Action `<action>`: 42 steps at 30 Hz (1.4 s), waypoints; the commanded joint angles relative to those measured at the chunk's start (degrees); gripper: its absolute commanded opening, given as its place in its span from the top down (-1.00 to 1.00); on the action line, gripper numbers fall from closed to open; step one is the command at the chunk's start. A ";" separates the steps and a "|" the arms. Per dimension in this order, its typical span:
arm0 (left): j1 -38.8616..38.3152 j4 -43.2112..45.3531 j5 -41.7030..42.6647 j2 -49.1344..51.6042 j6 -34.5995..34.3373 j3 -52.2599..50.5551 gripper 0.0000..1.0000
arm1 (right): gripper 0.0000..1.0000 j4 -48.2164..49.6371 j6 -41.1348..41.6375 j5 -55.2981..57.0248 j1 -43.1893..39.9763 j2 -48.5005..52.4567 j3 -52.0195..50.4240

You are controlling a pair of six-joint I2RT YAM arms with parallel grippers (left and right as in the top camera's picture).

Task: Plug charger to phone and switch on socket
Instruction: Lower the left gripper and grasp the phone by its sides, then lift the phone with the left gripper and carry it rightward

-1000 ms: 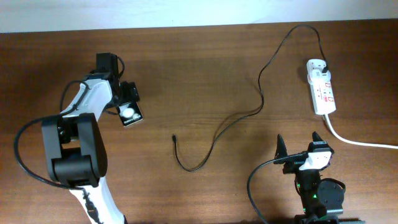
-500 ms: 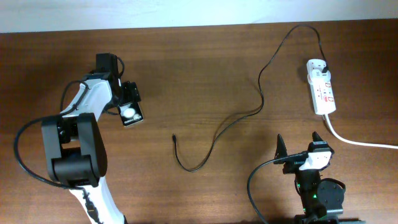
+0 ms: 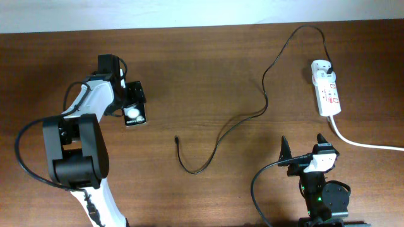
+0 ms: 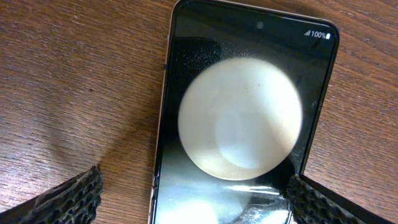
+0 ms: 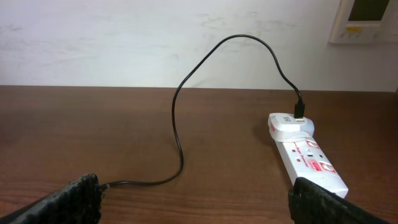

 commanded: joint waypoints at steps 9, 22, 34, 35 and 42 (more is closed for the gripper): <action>0.07 -0.83 4.63 1.62 0.48 -0.31 -0.99 | -0.97 -0.24 -0.35 -0.55 0.33 -0.42 -0.28; -4.59 -0.35 6.75 1.66 0.52 -2.58 -0.99 | -0.97 -0.24 -0.35 -0.55 0.33 -0.42 -0.28; -6.95 -5.55 6.05 1.66 0.55 -3.61 -0.82 | -0.97 -0.24 -0.35 -0.55 0.33 -0.42 -0.28; -7.50 -6.32 5.33 1.66 0.50 -3.61 -0.81 | -0.97 -0.24 -0.35 -0.55 0.33 -0.42 -0.28; -12.09 -12.02 2.64 1.66 0.48 -3.61 -0.67 | -0.97 -0.24 -0.35 -0.55 0.33 -0.42 -0.28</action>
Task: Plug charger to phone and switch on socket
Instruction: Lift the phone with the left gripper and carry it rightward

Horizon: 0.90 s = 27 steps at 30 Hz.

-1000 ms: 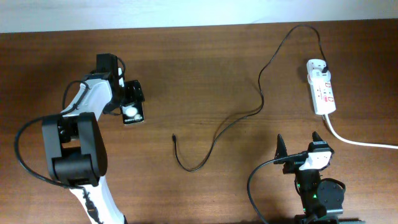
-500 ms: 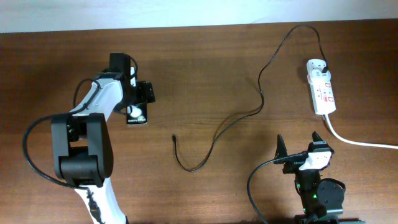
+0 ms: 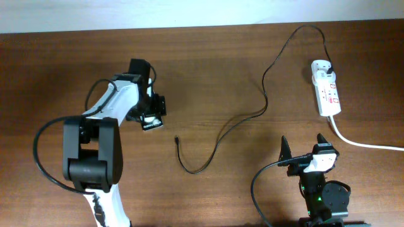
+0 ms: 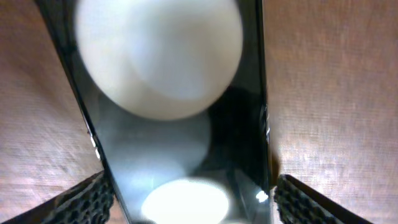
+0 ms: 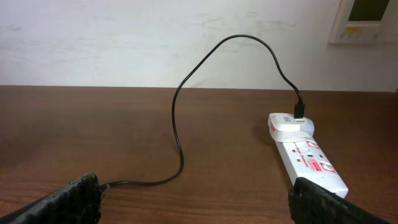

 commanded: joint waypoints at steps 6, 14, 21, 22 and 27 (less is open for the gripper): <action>-2.08 -2.10 -1.46 2.47 -2.93 -2.93 -0.63 | -0.97 -0.24 -0.37 -0.55 0.33 -0.44 -0.28; -4.55 -5.18 -0.59 2.47 -3.85 -5.01 -0.61 | -0.97 -0.24 -0.37 -0.55 0.33 -0.44 -0.28; -7.65 -5.62 -0.57 2.47 -3.85 -8.37 -0.59 | -0.97 -0.24 -0.37 -0.55 0.33 -0.44 -0.28; -7.87 -5.62 -0.59 2.47 -4.04 -8.37 -0.59 | -0.97 -0.24 -0.37 -0.55 0.33 -0.44 -0.28; -7.96 -4.90 -0.59 2.47 -4.28 -8.37 -0.64 | -0.97 -0.24 -0.37 -0.55 0.33 -0.44 -0.28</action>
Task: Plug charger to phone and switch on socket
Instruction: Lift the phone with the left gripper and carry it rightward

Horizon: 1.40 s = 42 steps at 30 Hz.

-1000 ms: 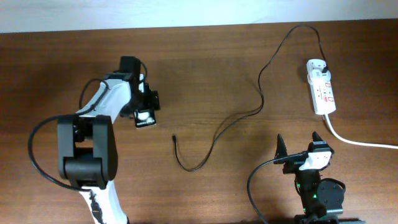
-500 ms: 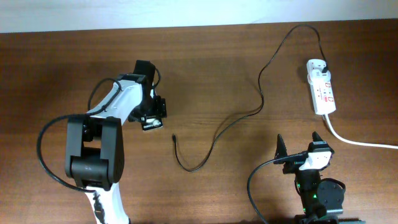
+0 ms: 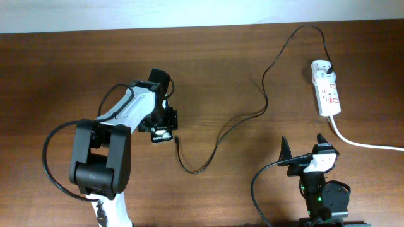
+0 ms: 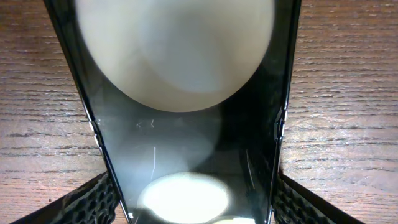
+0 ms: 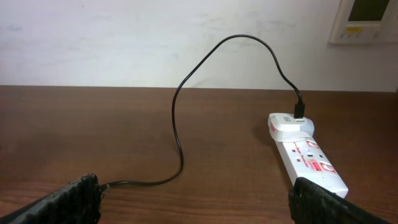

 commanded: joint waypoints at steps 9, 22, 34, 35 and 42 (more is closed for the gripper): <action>-0.94 0.90 0.20 4.83 -0.83 -4.07 -0.98 | -0.97 -0.24 -0.39 -0.55 0.33 -0.42 -0.28; 0.48 -5.18 -3.56 3.69 -0.79 9.18 -0.98 | -0.97 -0.24 -0.39 -0.55 0.33 -0.42 -0.28; 0.44 -1.49 -3.98 3.96 -0.79 6.08 -0.98 | -0.97 -0.24 -0.39 -0.55 0.33 -0.42 -0.28; 0.44 -0.98 -3.98 3.96 -0.79 5.88 -0.98 | -0.97 -0.24 -0.39 -0.55 0.33 -0.42 -0.28; 0.44 4.74 -3.91 4.00 -0.81 2.23 -0.98 | -0.97 -0.24 -0.39 -0.55 0.33 -0.42 -0.28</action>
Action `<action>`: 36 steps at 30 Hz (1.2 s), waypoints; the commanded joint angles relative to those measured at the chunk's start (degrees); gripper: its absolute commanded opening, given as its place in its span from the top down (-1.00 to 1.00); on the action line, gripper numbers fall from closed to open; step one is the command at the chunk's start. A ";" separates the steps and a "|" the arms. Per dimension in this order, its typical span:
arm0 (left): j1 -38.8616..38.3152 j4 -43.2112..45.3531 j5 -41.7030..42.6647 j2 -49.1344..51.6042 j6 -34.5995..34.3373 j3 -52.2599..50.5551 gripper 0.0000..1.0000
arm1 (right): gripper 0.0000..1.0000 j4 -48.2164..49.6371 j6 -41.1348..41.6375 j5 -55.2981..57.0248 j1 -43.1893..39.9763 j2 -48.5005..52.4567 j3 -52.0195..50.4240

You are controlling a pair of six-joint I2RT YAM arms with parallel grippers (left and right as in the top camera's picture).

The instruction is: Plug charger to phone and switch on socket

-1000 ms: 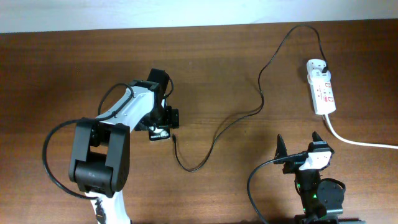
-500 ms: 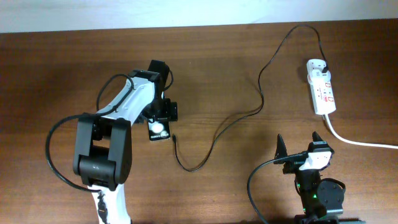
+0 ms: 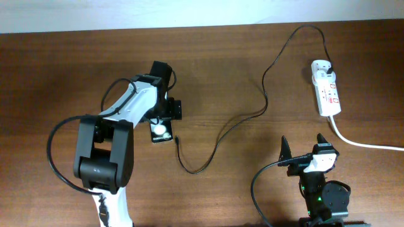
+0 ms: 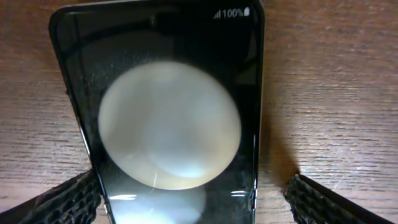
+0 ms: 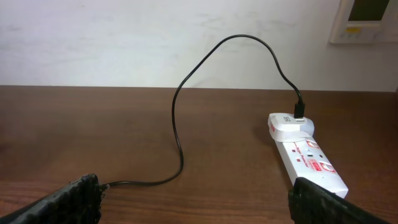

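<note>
The black phone point(image 3: 161, 130) lies flat on the table with its screen up, and fills the left wrist view point(image 4: 165, 124). My left gripper point(image 3: 165, 111) is open just beyond it, its fingers point(image 4: 68, 202) standing off the phone's sides. The black charger cable point(image 3: 221, 135) ends in a free plug point(image 3: 176, 139) close to the phone's right. Its far end goes into the white adapter point(image 5: 290, 126) on the white power strip point(image 3: 327, 88). At the near edge my right gripper point(image 3: 303, 153) is open and holds nothing.
The power strip's white mains lead point(image 3: 366, 144) runs off to the right edge. A white wall rises behind the table's far edge point(image 5: 124, 87). The cable loops across the middle right of the brown table point(image 3: 252, 57).
My left gripper has opened and let go of the phone, then drawn back a little toward the far side. The phone rests where it was, beside the cable's free plug. The right arm is unchanged.
The phone first lay at the left of the table with my left gripper's fingers around it. Then the gripper was shut on it farther right, and then beside the cable's free plug. Now it lies there released. My right gripper stayed still.
</note>
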 commanded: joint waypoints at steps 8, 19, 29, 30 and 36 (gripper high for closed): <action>0.35 -0.48 1.68 1.31 -0.42 -3.13 -0.69 | -0.97 -0.24 -0.37 -0.55 0.33 -0.42 -0.28; 0.35 1.03 1.68 1.31 -4.72 -5.16 -0.86 | -0.97 -0.24 -0.37 -0.55 0.33 -0.42 -0.28; 0.33 0.39 1.70 1.31 -5.14 -5.16 -0.78 | -0.97 -0.24 -0.37 -0.55 0.33 -0.42 -0.28; 0.33 0.13 1.70 1.31 -5.14 -5.16 -0.75 | -0.97 -0.24 -0.37 -0.55 0.33 -0.42 -0.28; 0.33 -0.81 1.84 1.31 -7.48 -5.20 -0.75 | -0.97 -0.26 -0.37 -0.55 0.33 -0.42 -0.28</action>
